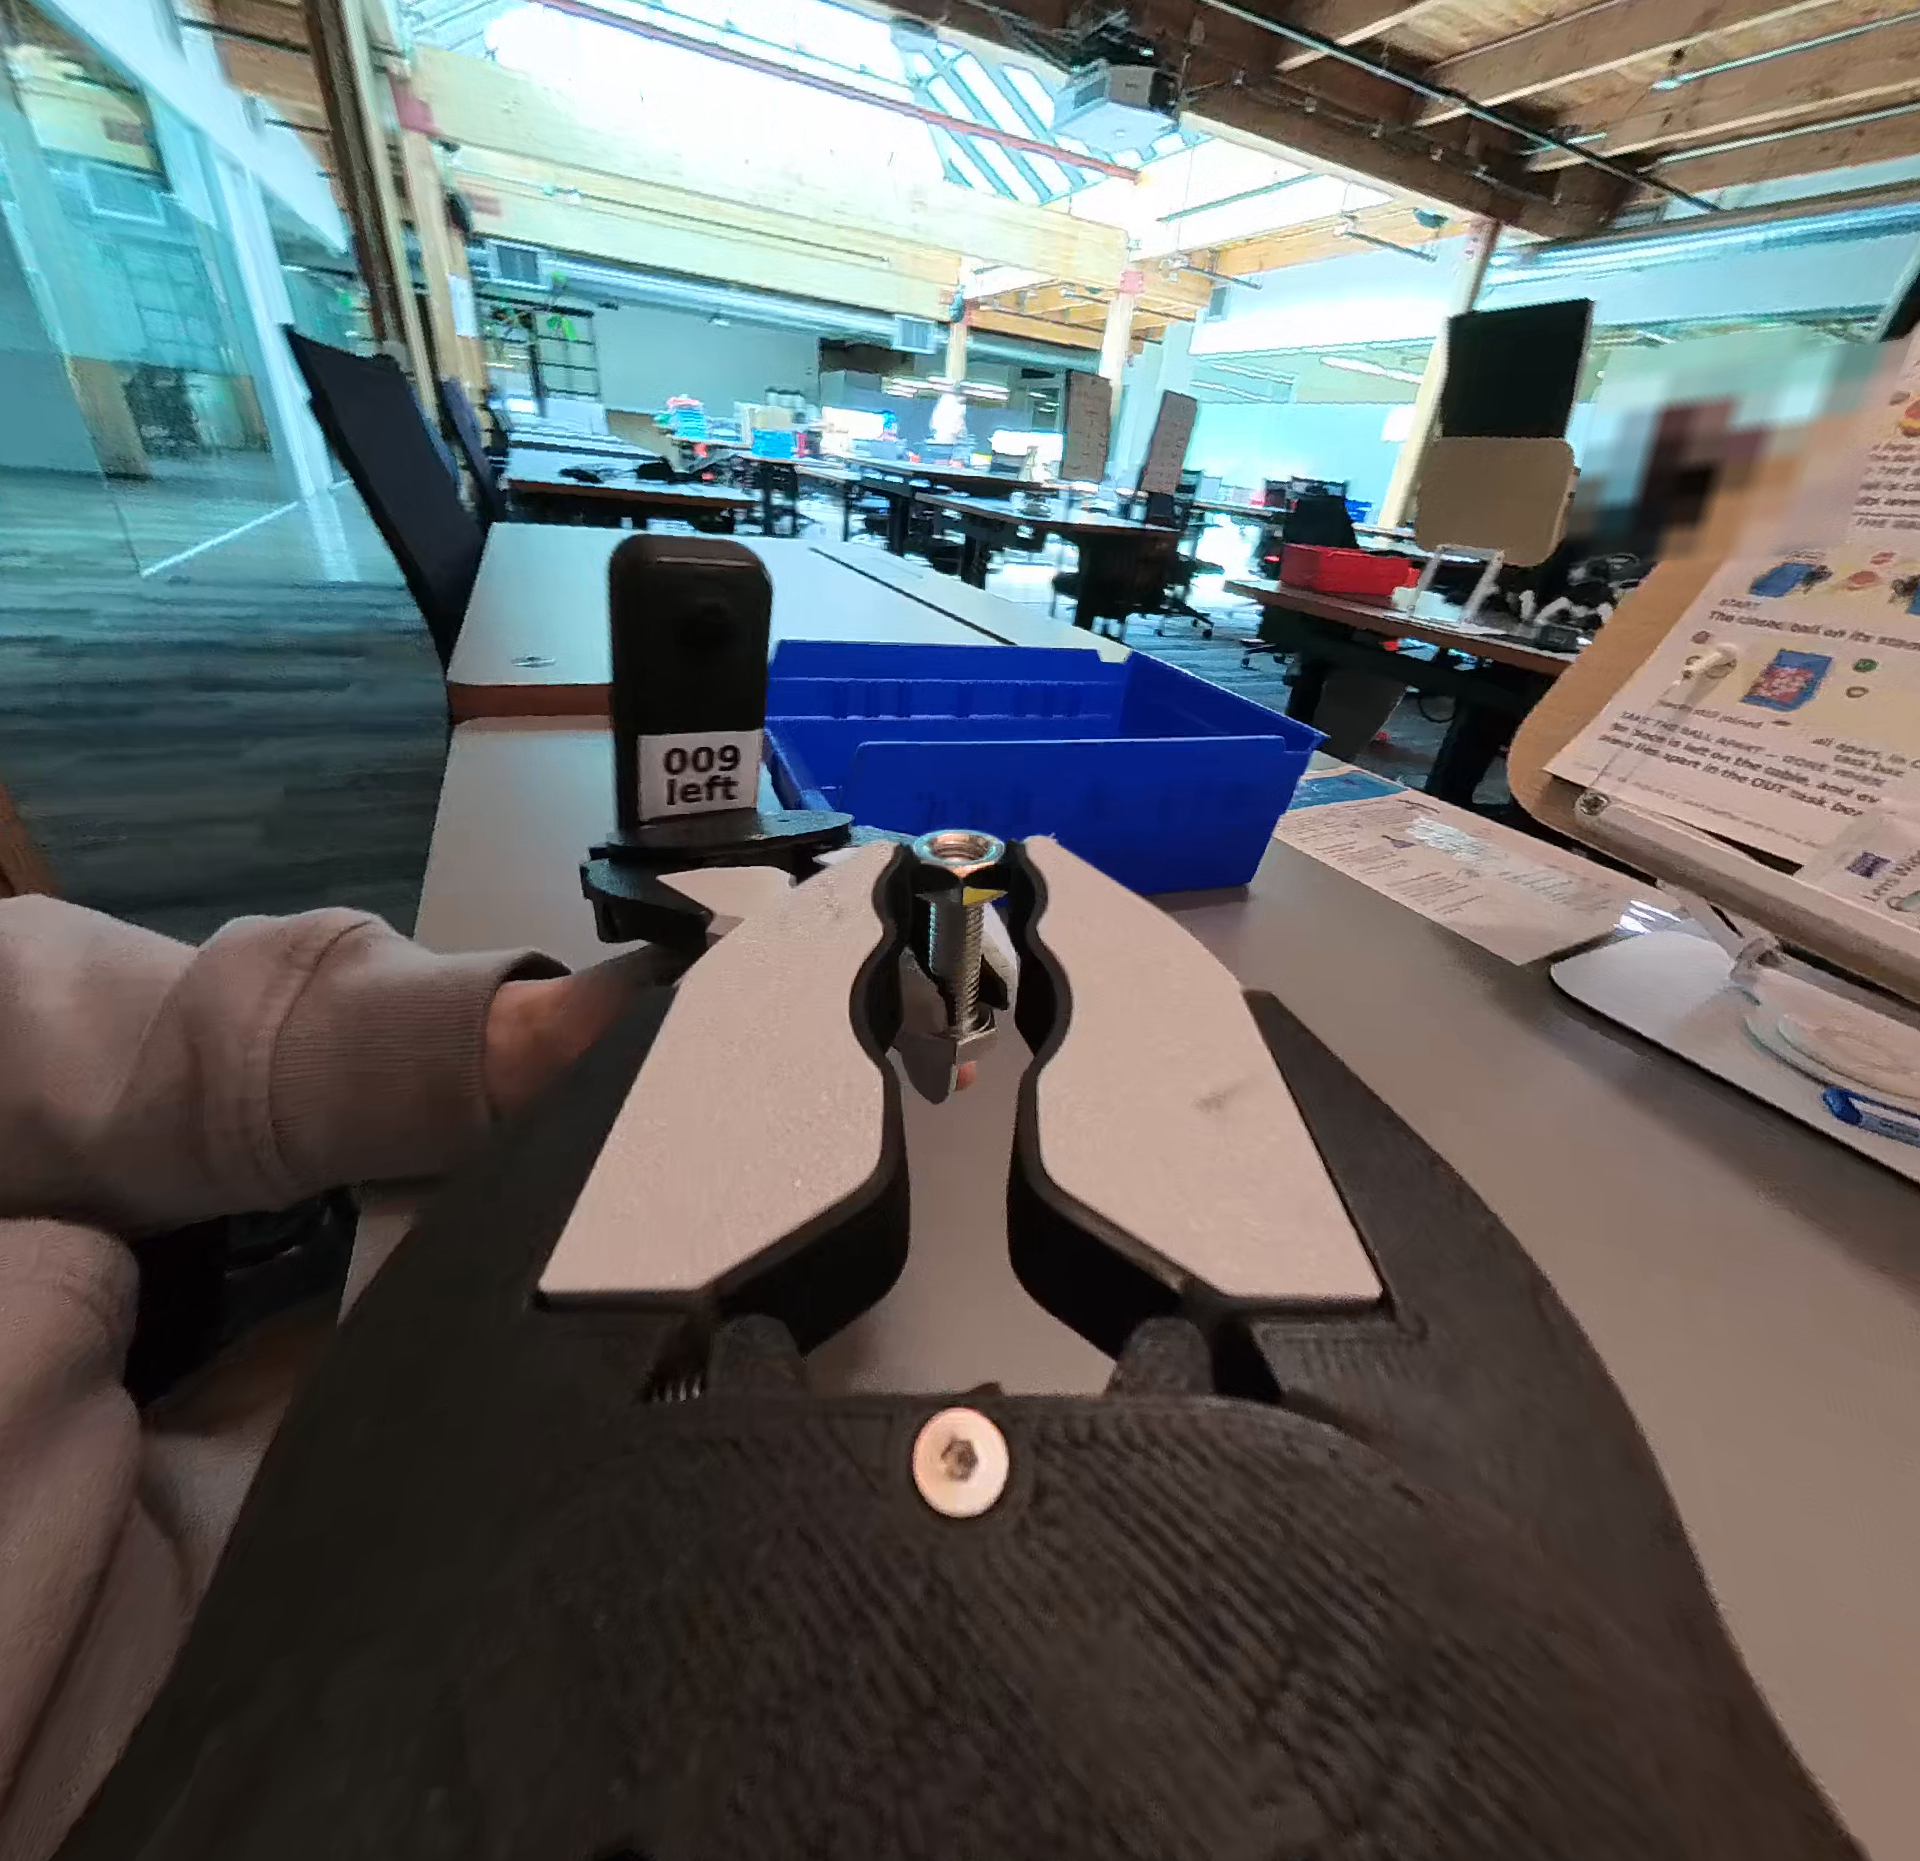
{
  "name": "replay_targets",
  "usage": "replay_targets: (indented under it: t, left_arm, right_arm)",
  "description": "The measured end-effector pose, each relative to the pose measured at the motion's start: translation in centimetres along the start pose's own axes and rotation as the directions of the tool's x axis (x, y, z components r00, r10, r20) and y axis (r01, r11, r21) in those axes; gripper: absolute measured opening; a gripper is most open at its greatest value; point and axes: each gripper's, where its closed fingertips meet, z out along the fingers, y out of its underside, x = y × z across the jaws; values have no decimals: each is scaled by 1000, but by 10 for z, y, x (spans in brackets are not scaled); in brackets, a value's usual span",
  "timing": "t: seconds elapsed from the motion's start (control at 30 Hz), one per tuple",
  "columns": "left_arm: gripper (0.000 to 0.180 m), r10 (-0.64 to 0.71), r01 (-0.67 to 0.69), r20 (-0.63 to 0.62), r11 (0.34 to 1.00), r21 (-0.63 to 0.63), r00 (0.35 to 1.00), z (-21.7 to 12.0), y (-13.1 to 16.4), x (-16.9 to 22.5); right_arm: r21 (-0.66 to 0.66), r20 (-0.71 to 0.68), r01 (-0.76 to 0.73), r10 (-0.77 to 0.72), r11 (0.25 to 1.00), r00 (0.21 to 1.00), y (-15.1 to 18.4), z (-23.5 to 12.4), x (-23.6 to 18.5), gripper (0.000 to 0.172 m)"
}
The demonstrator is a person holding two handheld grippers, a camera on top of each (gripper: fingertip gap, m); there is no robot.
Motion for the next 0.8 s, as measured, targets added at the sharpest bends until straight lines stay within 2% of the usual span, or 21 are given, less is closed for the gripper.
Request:
replay_targets:
  t: [0.07,0.17,0.27,0.33,0.43,0.47,0.5,0.53,0.57,0.7,0.8]
  left_arm:
    - [9,-9,10,-68,1000,18,998,2,-2,10]
    - [8,-65,78,-236,996,49,970,3,-8,32]
    - [8,-104,135,-374,989,58,922,1,-13,50]
    - [8,-117,155,-419,986,57,901,0,-14,56]
    - [8,-110,139,-362,989,54,926,1,-12,48]
    - [8,-107,137,-347,988,65,932,0,-13,45]
    - [8,-100,134,-331,987,83,938,-1,-15,42]
    - [8,-93,130,-316,987,96,944,-2,-16,40]
    - [8,-91,125,-296,987,98,951,-2,-16,37]
    - [8,-76,92,-182,992,81,980,0,-11,21]
    - [9,-57,64,-105,996,60,993,0,-8,12]
  right_arm:
    - [23,109,-46,44,999,993,-4,-5,-7,17]
    - [59,324,-182,154,982,933,-14,-18,-22,17]
    - [81,451,-236,175,968,875,-21,-24,-37,17]
    - [86,488,-249,177,965,855,-23,-26,-43,17]
    - [91,409,-232,176,968,895,-19,-24,-33,20]
    - [106,355,-223,173,969,919,-20,-24,-25,29]
    - [125,292,-217,173,968,940,-21,-24,-15,30]
    - [137,224,-214,180,967,958,-21,-26,-2,18]
    - [140,180,-214,187,967,966,-20,-28,8,18]
    - [99,165,-180,162,979,973,-18,-30,8,48]
    - [64,155,-117,105,991,982,-14,-18,-5,48]
